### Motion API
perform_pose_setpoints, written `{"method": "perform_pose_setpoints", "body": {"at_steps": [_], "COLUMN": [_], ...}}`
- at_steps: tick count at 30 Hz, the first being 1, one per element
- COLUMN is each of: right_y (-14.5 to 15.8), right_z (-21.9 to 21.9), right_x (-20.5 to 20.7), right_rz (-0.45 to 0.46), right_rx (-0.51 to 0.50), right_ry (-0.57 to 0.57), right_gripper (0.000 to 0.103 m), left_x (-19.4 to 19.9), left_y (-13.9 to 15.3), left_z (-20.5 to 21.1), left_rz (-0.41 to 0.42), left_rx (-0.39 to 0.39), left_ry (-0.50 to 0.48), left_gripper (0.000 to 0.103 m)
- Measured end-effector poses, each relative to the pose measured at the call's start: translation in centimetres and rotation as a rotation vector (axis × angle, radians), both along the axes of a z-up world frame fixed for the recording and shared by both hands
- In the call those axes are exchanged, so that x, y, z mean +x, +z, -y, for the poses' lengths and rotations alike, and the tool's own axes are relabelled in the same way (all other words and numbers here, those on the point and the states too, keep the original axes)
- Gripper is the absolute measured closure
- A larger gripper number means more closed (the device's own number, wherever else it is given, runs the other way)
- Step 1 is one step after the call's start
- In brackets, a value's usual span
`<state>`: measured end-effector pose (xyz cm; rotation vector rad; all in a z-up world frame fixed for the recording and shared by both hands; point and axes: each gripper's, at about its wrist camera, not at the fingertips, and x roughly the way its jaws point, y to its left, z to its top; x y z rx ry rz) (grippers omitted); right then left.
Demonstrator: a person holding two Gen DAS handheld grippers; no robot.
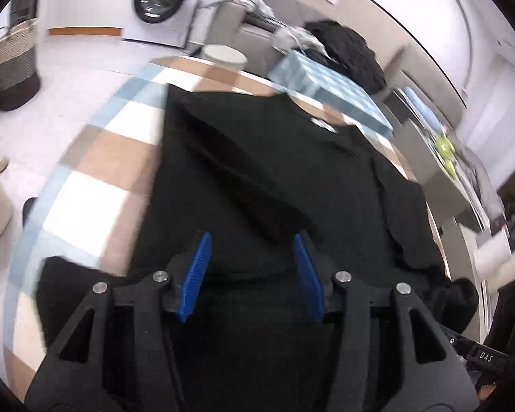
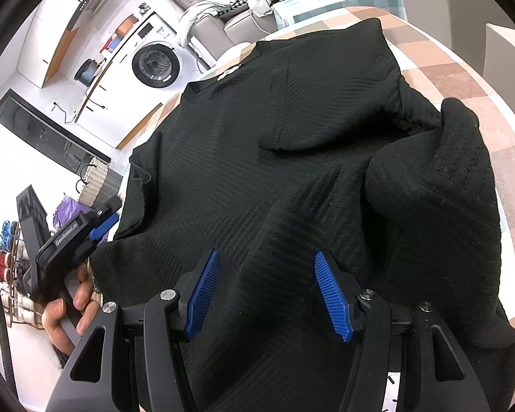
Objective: Fold small clothes
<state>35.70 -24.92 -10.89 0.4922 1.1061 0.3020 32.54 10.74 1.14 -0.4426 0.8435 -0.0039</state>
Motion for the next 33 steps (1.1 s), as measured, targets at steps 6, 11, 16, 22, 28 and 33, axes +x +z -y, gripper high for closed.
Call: {"method": "perform_pose_setpoints", "body": {"at_steps": [6, 11, 16, 22, 28, 33], "right_y": [-0.1, 0.0, -0.1, -0.4, -0.3, -0.1], "right_z": [-0.3, 0.0, 0.4, 0.6, 0.6, 0.7], "right_x": [0.4, 0.1, -0.1, -0.4, -0.3, -0.2], "right_rz": [-0.001, -0.004, -0.009, -0.016, -0.017, -0.015], "right_rx": [-0.007, -0.001, 0.002, 0.009, 0.006, 0.003], "right_ry": [0.013, 0.013, 0.004, -0.001, 0.003, -0.006], "right_gripper": [0.044, 0.044, 0.044, 0.044, 0.044, 0.044], "left_x": [0.0, 4.1, 8.1, 9.9, 9.7, 9.1], "left_y": [-0.3, -1.6, -4.2, -5.2, -1.2, -0.3], "left_z": [-3.7, -4.1, -4.0, -3.1, 2.6, 3.8], "left_rz": [0.003, -0.046, -0.119, -0.09, 0.098, 0.08], "left_rx": [-0.004, -0.077, -0.141, -0.101, -0.033, -0.006], "left_ry": [0.096, 0.154, 0.21, 0.218, -0.006, -0.053], "left_gripper": [0.051, 0.047, 0.048, 0.097, 0.096, 0.046]}}
